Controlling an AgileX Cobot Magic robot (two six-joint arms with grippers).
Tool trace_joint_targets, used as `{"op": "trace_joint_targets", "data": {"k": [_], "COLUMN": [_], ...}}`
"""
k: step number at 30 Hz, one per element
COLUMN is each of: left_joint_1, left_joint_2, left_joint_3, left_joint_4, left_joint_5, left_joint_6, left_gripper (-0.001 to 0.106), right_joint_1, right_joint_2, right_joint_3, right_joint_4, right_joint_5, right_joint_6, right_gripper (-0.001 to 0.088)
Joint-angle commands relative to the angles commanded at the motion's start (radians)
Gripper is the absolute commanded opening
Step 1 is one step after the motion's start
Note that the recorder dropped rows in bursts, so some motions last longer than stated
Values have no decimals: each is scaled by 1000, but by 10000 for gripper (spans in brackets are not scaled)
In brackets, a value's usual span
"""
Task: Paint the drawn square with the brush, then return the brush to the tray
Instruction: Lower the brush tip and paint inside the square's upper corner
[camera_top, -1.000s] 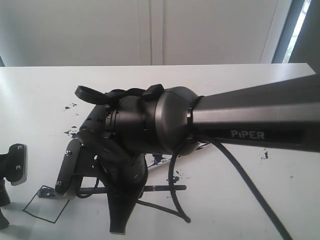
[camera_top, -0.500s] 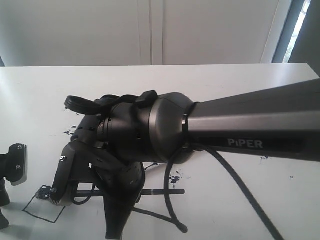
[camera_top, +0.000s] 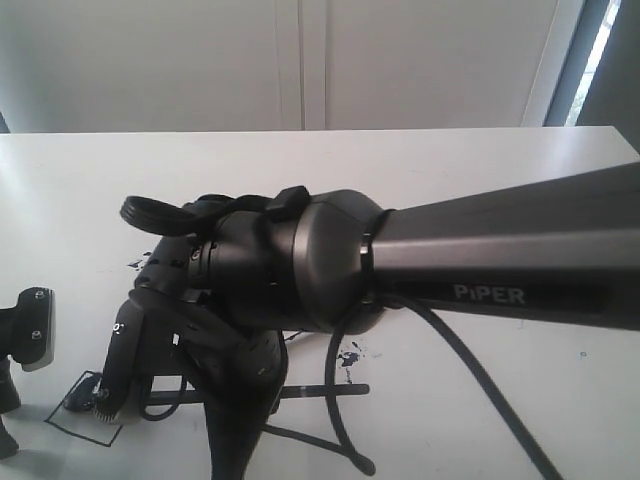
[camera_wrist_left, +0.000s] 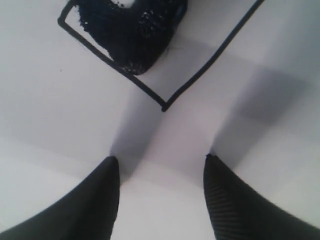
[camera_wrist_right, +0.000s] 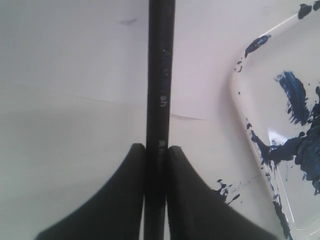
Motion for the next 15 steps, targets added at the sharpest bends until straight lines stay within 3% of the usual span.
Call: {"op": "trace_joint_targets", "data": {"k": [15], "left_joint_1": [0], "left_joint_2": [0], "left_joint_3": [0], "left_joint_4": [0], "left_joint_5": [0], "left_joint_6": [0], "left_gripper": [559], "right_joint_1": [0], "right_joint_2": [0], "right_joint_3": [0], "right_joint_4": [18], "right_joint_5": [-9], "right_joint_6": [-18], "right_gripper": [0]}}
